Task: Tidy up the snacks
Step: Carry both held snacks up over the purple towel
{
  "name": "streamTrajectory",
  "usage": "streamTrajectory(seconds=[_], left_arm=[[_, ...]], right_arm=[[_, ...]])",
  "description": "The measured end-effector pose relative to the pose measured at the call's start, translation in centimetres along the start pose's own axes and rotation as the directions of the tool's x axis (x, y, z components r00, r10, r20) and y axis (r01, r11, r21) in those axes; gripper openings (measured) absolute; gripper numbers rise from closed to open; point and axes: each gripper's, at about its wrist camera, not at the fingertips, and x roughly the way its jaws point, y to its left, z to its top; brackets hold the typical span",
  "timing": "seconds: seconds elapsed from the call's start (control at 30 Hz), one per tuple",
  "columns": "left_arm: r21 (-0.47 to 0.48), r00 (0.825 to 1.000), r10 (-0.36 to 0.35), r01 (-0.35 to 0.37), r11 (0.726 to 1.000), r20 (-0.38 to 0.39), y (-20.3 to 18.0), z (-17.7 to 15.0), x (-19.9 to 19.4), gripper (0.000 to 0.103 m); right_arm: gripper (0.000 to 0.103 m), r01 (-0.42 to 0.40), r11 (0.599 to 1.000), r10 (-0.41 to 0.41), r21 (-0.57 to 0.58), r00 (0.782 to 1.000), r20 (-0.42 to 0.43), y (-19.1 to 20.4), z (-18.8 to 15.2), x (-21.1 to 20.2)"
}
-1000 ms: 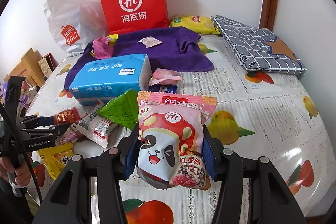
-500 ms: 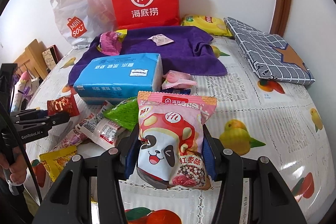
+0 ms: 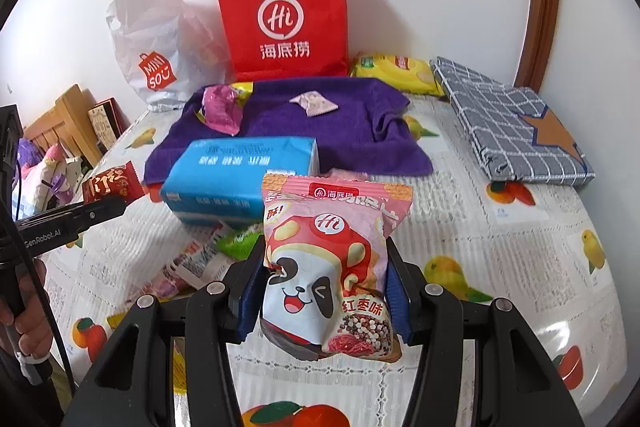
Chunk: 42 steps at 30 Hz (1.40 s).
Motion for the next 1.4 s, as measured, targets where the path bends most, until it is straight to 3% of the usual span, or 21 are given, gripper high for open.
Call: streamTrajectory(seconds=[0.3, 0.53, 0.77, 1.13, 1.4], left_arm=[[0.014, 0.997, -0.028, 0.027, 1.000, 0.074, -1.4, 4.0, -1.5, 0.032], [0.027, 0.993, -0.055, 0.053, 0.998, 0.100, -2.3, 8.2, -0.3, 0.032], [0.063, 0.993, -0.037, 0.030, 0.998, 0.110, -2.8, 11.9, 1.8, 0.032], [0.024, 0.999, -0.013, 0.012, 1.000, 0.052, 0.1, 12.8, 8.0, 0.032], [0.026, 1.000, 0.025, -0.026, 0.999, 0.018, 1.7, 11.2, 10.4, 0.032]], right_arm=[[0.052, 0.007, 1.000, -0.006, -0.016, 0.998, 0.057, 0.6, 4.5, -0.1], [0.052, 0.000, 1.000, 0.003, -0.024, 0.995, 0.096, 0.9, 9.0, 1.3], [0.052, -0.021, 1.000, 0.023, -0.014, 0.994, 0.111, 0.4, 12.5, 3.9], [0.052, -0.049, 0.999, 0.048, 0.008, 0.997, 0.060, -0.5, 14.1, 11.1], [0.052, -0.056, 0.998, 0.055, 0.033, 0.998, 0.017, -1.9, 12.7, 14.8]])
